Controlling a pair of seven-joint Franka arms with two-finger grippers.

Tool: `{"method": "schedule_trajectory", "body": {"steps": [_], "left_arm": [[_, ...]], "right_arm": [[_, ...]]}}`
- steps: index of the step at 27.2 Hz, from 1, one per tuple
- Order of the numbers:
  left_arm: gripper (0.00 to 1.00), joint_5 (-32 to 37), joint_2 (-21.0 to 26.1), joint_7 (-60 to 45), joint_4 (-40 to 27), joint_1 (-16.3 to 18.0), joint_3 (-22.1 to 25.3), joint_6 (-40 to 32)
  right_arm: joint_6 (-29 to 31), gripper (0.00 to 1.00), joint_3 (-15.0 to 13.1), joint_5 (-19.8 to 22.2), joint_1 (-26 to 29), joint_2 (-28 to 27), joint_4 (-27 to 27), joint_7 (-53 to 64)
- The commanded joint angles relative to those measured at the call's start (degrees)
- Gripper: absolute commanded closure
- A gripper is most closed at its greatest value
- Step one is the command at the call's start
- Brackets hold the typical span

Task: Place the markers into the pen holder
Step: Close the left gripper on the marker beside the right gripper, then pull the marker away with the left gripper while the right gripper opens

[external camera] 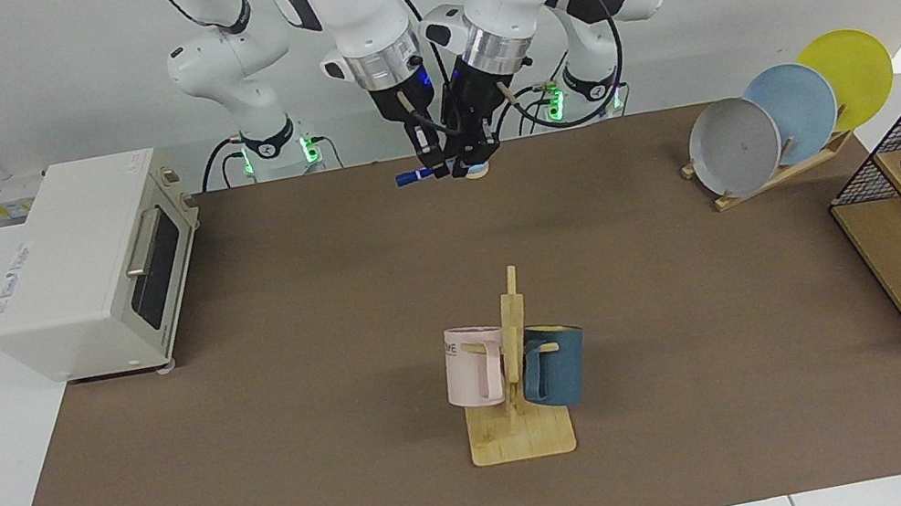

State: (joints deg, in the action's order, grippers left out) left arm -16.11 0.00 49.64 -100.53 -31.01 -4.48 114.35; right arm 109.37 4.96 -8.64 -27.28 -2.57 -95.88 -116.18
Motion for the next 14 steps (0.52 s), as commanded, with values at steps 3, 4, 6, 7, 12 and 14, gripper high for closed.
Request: {"method": "schedule_trajectory", "body": {"steps": [3,4,6,7,12,14], "left_arm": [[0.59,-0.15,-0.53,0.37,-0.37,0.08,0.00,0.52],[0.59,-0.15,-0.53,0.37,-0.37,0.08,0.00,0.52],[0.59,-0.15,-0.53,0.37,-0.37,0.08,0.00,0.52],[0.60,-0.15,-0.53,0.37,-0.37,0.08,0.00,0.52],[1.00,-0.07,-0.44,1.07,-0.37,0.16,0.26,0.87],[1.00,-0.15,-0.44,0.90,-0.37,0.16,0.44,0.78]], "right_arm": [[-0.56,1.00,0.40,1.26,0.83,-0.51,0.61,1.48],[-0.56,1.00,0.40,1.26,0.83,-0.51,0.52,1.48],[-0.56,1.00,0.40,1.26,0.83,-0.51,0.52,1.48],[-0.56,1.00,0.40,1.26,0.83,-0.51,0.52,1.48],[-0.56,1.00,0.40,1.26,0.83,-0.51,0.52,1.48],[-0.56,1.00,0.40,1.26,0.83,-0.51,0.43,1.48]]}}
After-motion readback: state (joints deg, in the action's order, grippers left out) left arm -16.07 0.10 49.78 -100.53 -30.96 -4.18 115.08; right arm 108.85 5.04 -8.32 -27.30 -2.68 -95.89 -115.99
